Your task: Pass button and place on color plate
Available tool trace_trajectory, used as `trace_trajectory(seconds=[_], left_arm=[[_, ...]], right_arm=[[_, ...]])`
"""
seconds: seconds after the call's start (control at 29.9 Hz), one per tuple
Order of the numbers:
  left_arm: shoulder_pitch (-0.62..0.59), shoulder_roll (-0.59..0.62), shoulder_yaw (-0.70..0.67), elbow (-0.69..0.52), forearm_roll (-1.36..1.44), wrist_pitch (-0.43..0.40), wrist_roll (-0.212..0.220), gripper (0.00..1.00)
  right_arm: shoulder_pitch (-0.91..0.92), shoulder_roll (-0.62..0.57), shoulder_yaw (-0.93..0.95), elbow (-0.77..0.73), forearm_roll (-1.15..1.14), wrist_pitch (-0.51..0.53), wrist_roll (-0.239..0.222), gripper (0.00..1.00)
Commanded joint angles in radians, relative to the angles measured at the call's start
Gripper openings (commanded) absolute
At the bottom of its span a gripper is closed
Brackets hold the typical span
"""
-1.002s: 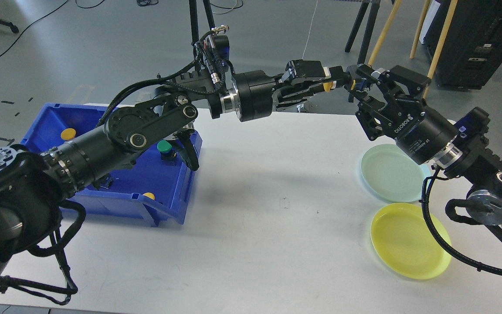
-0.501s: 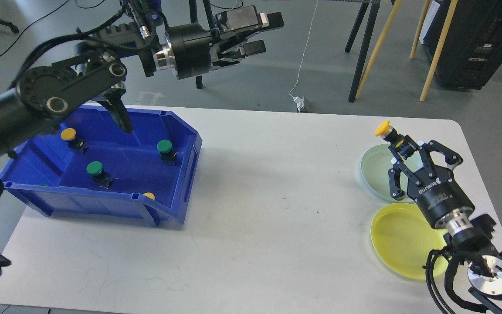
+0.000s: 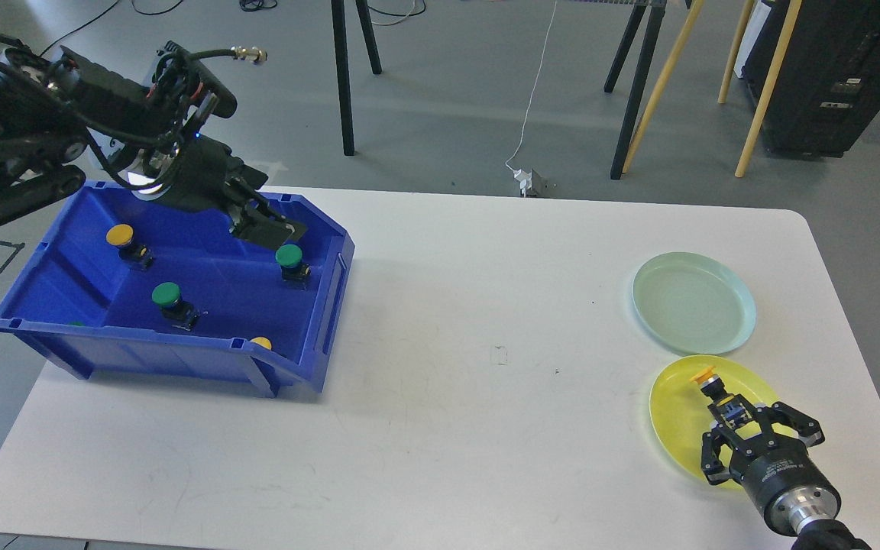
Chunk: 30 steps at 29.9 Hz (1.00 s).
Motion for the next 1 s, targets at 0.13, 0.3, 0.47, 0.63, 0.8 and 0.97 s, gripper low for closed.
trace_trajectory(seconds=[0.13,0.3,0.47,0.63,0.8,0.97], left_arm=[[0.102,0.023,0.003,0.082,0.107,0.000,0.000,0.99],[0.186,0.022,0.001,0.182,0.131,0.000,0.000,0.99],[0.249,0.017,0.001,0.272,0.130,0.000,0.000,0.99],[0.275,-0.003,-0.003,0.314,0.119,0.000,0.000,0.98],[0.309,-0.096,-0.012,0.435,0.116,0.000,0.000,0.98],[0.344,-0.126,-0.012,0.484,0.085,0.000,0.000,0.98]], right_arm=[[-0.039,-0.006,0.029,0.033,0.004,0.099,0.004,1.00],[-0.042,-0.032,0.135,0.080,0.001,0.304,0.007,1.00],[0.012,-0.049,0.333,0.087,-0.003,0.416,-0.007,1.00],[0.248,-0.122,0.353,0.017,-0.092,0.426,-0.050,1.00],[0.420,-0.136,0.273,-0.057,-0.224,0.420,-0.088,1.00],[0.423,-0.135,0.256,-0.055,-0.226,0.420,-0.090,1.00]])
